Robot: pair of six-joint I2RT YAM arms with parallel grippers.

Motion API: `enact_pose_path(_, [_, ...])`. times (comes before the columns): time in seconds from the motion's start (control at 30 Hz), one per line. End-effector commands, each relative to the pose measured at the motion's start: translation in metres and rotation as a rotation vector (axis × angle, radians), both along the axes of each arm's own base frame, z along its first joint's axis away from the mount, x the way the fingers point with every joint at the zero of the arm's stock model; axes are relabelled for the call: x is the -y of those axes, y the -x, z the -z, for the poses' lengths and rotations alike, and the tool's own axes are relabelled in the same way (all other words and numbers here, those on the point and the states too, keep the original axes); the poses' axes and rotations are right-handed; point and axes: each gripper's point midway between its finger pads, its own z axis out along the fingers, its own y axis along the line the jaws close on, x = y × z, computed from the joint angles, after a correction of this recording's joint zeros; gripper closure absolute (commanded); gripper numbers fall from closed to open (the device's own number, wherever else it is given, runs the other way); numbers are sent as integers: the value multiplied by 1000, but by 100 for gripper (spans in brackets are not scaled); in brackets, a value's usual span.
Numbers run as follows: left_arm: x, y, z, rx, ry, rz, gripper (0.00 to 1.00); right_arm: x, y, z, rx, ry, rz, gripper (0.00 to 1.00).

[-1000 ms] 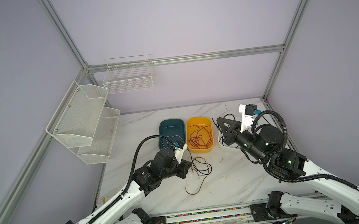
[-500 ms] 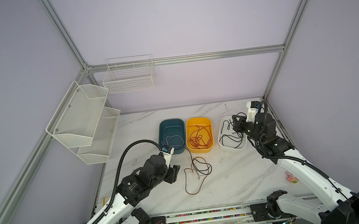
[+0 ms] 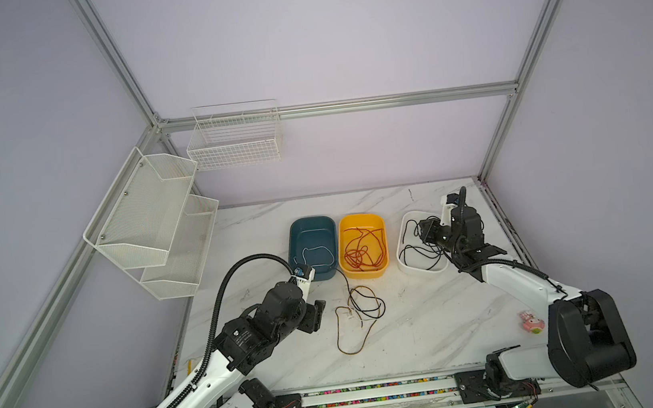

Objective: Untangle the cables
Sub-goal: 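Lower the black wire into the white tub and open the right gripper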

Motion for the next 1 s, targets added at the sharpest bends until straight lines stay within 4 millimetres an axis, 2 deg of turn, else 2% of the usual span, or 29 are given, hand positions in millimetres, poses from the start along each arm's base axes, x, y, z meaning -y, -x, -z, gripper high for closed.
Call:
enact_pose_path(0.0, [1, -6, -23, 54, 26, -2, 29, -4, -10, 4, 28, -36, -6, 100])
enact_pose_path(0.2, [2, -6, -20, 45, 21, 0, 29, -8, -12, 39, -54, -57, -13, 100])
enact_pose_path(0.33, [3, -6, -17, 36, 15, 4, 29, -11, -10, 51, -88, -69, -20, 100])
enact_pose_path(0.37, [3, -6, -17, 34, 13, 5, 29, -11, -9, 52, -94, -69, -20, 99])
enact_pose_path(0.57, [3, -6, -16, 32, 12, 4, 29, -7, -3, 43, -106, -55, -8, 77])
enact_pose_path(0.73, [4, -6, -15, 27, 9, 8, 29, -5, 3, 38, -139, -44, -3, 64])
enact_pose_path(0.97, [3, -6, -14, 24, 7, 9, 29, 3, 16, 31, -183, -30, 25, 52])
